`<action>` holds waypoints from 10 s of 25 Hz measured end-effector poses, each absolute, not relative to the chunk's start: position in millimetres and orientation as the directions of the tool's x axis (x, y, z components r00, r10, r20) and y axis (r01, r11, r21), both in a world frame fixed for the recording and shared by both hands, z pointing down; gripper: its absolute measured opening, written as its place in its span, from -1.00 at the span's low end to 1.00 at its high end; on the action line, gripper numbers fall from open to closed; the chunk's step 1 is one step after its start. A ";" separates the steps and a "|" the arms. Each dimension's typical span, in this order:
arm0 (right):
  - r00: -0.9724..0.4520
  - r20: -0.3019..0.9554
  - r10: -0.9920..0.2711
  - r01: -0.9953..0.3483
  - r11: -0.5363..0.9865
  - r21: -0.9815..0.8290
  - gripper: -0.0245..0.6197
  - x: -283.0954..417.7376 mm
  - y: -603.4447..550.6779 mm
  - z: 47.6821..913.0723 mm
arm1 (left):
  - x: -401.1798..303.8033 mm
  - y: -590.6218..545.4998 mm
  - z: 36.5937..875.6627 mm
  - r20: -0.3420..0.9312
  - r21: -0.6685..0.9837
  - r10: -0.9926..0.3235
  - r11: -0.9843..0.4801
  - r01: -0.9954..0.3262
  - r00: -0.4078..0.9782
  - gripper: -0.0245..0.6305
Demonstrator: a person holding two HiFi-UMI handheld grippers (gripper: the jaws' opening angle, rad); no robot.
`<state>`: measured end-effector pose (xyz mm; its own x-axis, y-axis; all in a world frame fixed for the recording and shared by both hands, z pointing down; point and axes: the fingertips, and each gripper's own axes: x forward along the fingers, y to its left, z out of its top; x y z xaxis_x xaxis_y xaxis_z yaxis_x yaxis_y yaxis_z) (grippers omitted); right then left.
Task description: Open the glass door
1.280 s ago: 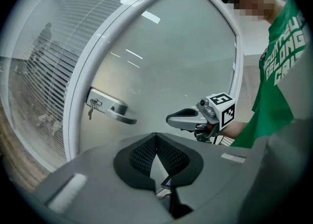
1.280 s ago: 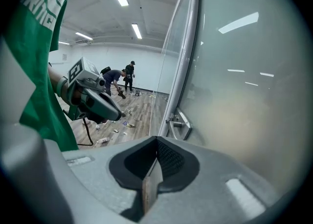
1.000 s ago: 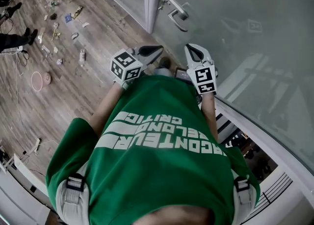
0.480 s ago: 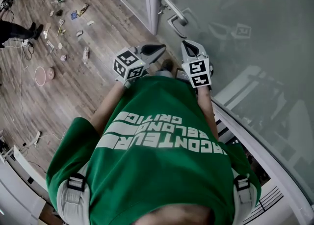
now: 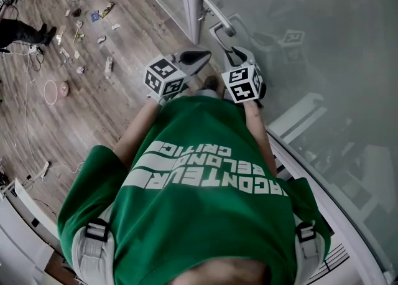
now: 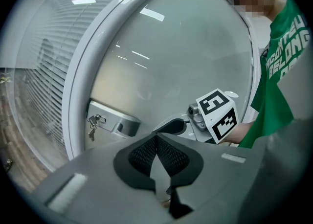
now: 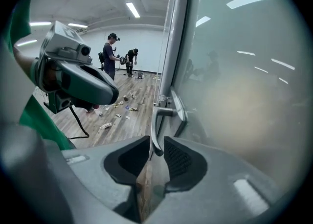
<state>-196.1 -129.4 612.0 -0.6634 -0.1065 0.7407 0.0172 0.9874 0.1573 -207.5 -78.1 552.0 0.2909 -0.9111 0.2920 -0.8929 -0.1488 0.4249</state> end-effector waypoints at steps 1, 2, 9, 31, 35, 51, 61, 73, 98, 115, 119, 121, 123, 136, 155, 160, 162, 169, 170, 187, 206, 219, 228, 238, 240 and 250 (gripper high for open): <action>-0.658 0.747 -0.100 0.034 0.986 0.162 -0.66 -197.7 -128.3 613.1 | -208.8 -79.8 552.5 0.298 0.424 -0.911 -0.141 -0.895 0.285 -0.87; -0.652 0.753 -0.094 0.048 0.985 0.164 -0.67 -198.9 -127.1 613.9 | -210.0 -81.4 553.2 0.307 0.422 -0.910 -0.132 -0.897 0.278 -0.87; -0.591 0.797 -0.124 0.105 0.968 0.229 -0.77 -201.9 -125.3 619.6 | -217.5 -100.2 565.5 0.395 0.398 -0.889 -0.063 -0.915 0.233 -0.87; -0.598 0.794 -0.109 0.117 0.968 0.221 -0.78 -203.9 -116.3 630.6 | -214.1 -133.8 605.8 0.488 0.354 -0.833 -0.083 -0.931 0.260 -0.88; -0.596 0.798 -0.095 0.126 0.970 0.210 -0.78 -210.7 -112.1 629.3 | -223.0 -129.3 605.4 0.485 0.366 -0.824 -0.112 -0.924 0.292 -0.88; -0.559 0.824 -0.093 0.133 0.971 0.200 -0.77 -197.3 -117.0 641.6 | -212.0 -143.6 606.6 0.451 0.415 -0.797 -0.212 -0.885 0.402 -0.88; -0.561 0.823 -0.092 0.139 0.969 0.204 -0.77 -200.0 -116.5 642.3 | -211.3 -149.3 605.9 0.447 0.399 -0.786 -0.252 -0.882 0.427 -0.89; -0.574 0.816 -0.074 0.112 0.979 0.168 -0.76 -203.6 -120.7 646.7 | -207.8 -155.9 599.2 0.447 0.378 -0.765 -0.309 -0.873 0.464 -0.89; -0.648 0.759 -0.067 0.043 0.991 0.124 -0.77 -216.7 -142.4 684.5 | -214.6 -165.4 624.2 0.427 0.473 -0.771 -0.255 -0.843 0.473 -0.88; -0.656 0.753 -0.039 -0.017 0.999 0.037 -0.76 -211.1 -193.8 638.7 | -213.6 -226.8 600.5 0.426 0.441 -0.822 -0.175 -0.880 0.377 -0.89; -0.658 0.751 -0.049 -0.028 0.999 0.042 -0.76 -211.6 -199.7 646.7 | -211.7 -243.2 609.7 0.435 0.379 -0.831 -0.180 -0.908 0.346 -0.89; -0.662 0.747 -0.052 -0.031 0.999 0.042 -0.76 -216.0 -204.5 647.2 | -218.0 -253.9 616.1 0.456 0.325 -0.833 -0.172 -0.930 0.314 -0.89; -0.666 0.744 -0.058 -0.040 0.998 0.042 -0.76 -219.4 -208.3 647.8 | -222.4 -260.5 620.7 0.471 0.278 -0.833 -0.172 -0.945 0.290 -0.89; -0.646 0.757 -0.095 -0.121 0.992 0.021 -0.77 -224.3 -261.6 645.7 | -220.3 -313.5 616.5 0.449 0.250 -0.837 -0.220 -0.943 0.314 -0.89; -0.654 0.726 -0.211 -0.245 0.968 0.060 -0.76 -212.9 -343.6 648.1 | -194.7 -390.2 620.1 0.456 0.193 -0.792 -0.357 -0.914 0.405 -0.90; -0.644 0.725 -0.242 -0.279 0.958 0.071 -0.76 -204.8 -370.1 645.7 | -187.0 -416.6 619.9 0.452 0.183 -0.777 -0.401 -0.898 0.439 -0.90; -0.644 0.722 -0.252 -0.287 0.955 0.077 -0.76 -203.5 -380.7 647.6 | -185.7 -427.3 620.9 0.451 0.174 -0.773 -0.414 -0.894 0.446 -0.90; -0.605 0.724 -0.332 -0.350 0.927 0.133 -0.74 -189.4 -415.8 647.0 | -167.5 -458.3 616.6 0.442 0.196 -0.734 -0.482 -0.854 0.516 -0.90; -0.598 0.725 -0.341 -0.359 0.923 0.138 -0.74 -188.0 -420.4 645.0 | -166.4 -462.9 615.2 0.440 0.194 -0.730 -0.491 -0.849 0.523 -0.90; -0.509 0.720 -0.472 -0.479 0.850 0.219 -0.71 -159.4 -488.4 637.9 | -132.5 -523.7 607.1 0.432 0.214 -0.640 -0.612 -0.762 0.635 -0.90; -0.518 0.707 -0.482 -0.528 0.830 0.180 -0.73 -128.4 -550.8 646.8 | -101.3 -596.8 623.2 0.479 0.103 -0.665 -0.606 -0.789 0.573 -0.90; -0.520 0.684 -0.511 -0.600 0.789 0.134 -0.73 -99.5 -599.2 650.3 | -71.9 -646.6 629.6 0.495 0.093 -0.664 -0.601 -0.794 0.560 -0.90; -0.510 0.665 -0.546 -0.657 0.746 0.108 -0.73 -78.1 -629.4 656.5 | -45.3 -673.2 636.0 0.505 0.101 -0.623 -0.645 -0.757 0.598 -0.90; -0.473 0.676 -0.565 -0.711 0.697 0.086 -0.73 -38.6 -675.2 650.8 | -4.4 -719.2 633.8 0.506 0.076 -0.582 -0.705 -0.705 0.637 -0.90; -0.466 0.676 -0.571 -0.721 0.687 0.083 -0.73 -28.8 -685.6 650.7 | 6.8 -728.3 633.8 0.505 0.080 -0.568 -0.719 -0.691 0.650 -0.90; -0.411 0.674 -0.614 -0.776 0.624 0.094 -0.74 13.9 -721.1 660.9 | 55.0 -757.1 642.4 0.490 0.097 -0.482 -0.798 -0.595 0.727 -0.90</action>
